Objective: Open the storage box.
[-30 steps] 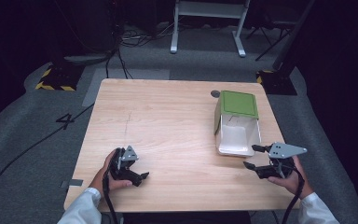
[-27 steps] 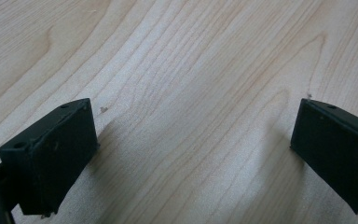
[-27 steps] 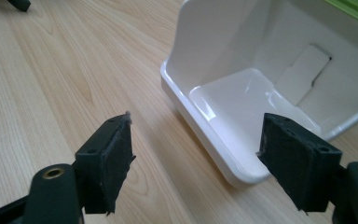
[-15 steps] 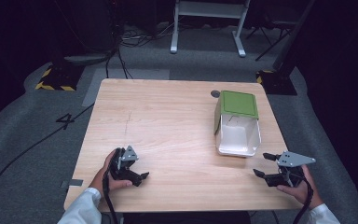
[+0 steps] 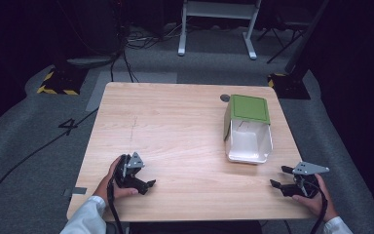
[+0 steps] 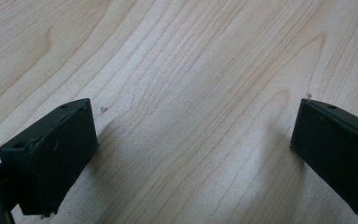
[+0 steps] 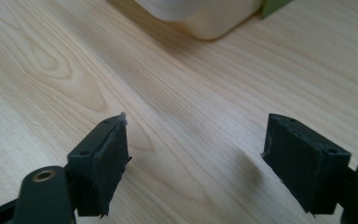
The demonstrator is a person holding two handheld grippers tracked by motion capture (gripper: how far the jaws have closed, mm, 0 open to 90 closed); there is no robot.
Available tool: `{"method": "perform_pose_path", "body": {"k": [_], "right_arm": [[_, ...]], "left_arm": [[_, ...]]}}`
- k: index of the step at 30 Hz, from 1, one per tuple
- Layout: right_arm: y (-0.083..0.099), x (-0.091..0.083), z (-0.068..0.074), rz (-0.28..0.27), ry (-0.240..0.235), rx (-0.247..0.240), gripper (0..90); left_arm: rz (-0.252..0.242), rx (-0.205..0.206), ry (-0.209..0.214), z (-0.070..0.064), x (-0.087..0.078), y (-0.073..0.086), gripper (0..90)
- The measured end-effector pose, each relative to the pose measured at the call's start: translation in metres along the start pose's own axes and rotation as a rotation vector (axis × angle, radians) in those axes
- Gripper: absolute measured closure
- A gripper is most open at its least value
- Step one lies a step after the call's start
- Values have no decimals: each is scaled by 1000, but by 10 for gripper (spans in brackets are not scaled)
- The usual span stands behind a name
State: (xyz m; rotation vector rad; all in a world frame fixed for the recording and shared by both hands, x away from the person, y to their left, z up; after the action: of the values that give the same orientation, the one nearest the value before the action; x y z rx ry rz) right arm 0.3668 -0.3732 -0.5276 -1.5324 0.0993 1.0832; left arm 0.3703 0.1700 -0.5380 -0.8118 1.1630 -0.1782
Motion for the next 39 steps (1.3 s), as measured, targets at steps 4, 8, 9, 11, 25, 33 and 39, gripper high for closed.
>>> {"method": "perform_pose_path", "body": {"k": [4,8,9,11,25,33,39], "right_arm": [[5,0,-6,-18,-1,46,214],[6,1,-8,-7,18,68,189],[6,1,-8,-6,25,67,187],[6,2,-8,-4,22,69,185],[6,2,-8,-3,32,80,179],[6,2,-8,-3,32,82,180],[6,2,-8,-3,32,82,180]], "left_arm": [[0,0,0,0,0,0,5],[-1,0,0,0,0,0,5],[0,0,0,0,0,0,5],[0,-1,0,0,0,0,5],[2,-8,-2,-1,-1,1,5],[1,-7,0,-1,-1,1,4],[1,-7,0,-1,-1,1,4]]}}
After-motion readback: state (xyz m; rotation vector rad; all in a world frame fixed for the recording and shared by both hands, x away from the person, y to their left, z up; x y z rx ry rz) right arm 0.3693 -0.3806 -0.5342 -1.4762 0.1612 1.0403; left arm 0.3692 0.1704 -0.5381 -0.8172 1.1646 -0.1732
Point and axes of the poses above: each handheld gripper's, and its own axes: x roughly forward along the jaws, y roughly out of its underside, z roughly to its left, the point moved 4 cm from there along x, roughly forward along the jaws, and after that the axes turned 14 degrees about x, right-handed, at the moved point
